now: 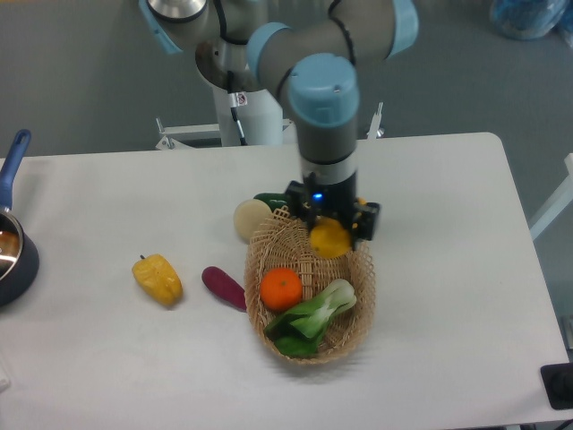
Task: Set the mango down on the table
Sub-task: 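Lift the mango out of the basket and carry it beside the bell pepper, then lower the mango onto the table and open the gripper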
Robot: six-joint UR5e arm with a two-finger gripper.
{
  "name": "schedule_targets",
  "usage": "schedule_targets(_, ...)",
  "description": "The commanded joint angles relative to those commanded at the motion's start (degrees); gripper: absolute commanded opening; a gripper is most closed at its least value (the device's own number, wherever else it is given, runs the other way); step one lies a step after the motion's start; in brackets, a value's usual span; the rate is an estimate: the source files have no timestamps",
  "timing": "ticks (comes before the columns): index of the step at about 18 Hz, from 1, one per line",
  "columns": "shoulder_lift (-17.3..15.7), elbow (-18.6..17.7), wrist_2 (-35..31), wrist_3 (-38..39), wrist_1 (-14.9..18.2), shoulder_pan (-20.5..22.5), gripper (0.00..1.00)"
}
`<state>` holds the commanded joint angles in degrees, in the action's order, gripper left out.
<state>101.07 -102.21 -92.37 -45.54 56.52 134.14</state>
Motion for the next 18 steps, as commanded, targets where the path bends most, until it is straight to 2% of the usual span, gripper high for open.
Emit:
schedule_targets(3,0.96,-0.27,-0.35,5.28,-0.09,-6.15,0.56)
schedule_targets(5,0.88,-1.32,-2.28,5.82,-0.09,-10.81,0.56)
schedule_targets(9,-0.35,-5.71,-5.01,5.47,-0.09,-18.55,0.56)
schedule_targets(12,-0.53,-8.09,-7.29,4.76,-0.09,-22.51,0.57)
schedule_targets(18,-0.26,-13.1,-12.38,1.69,-0.09,-26.81,0.6)
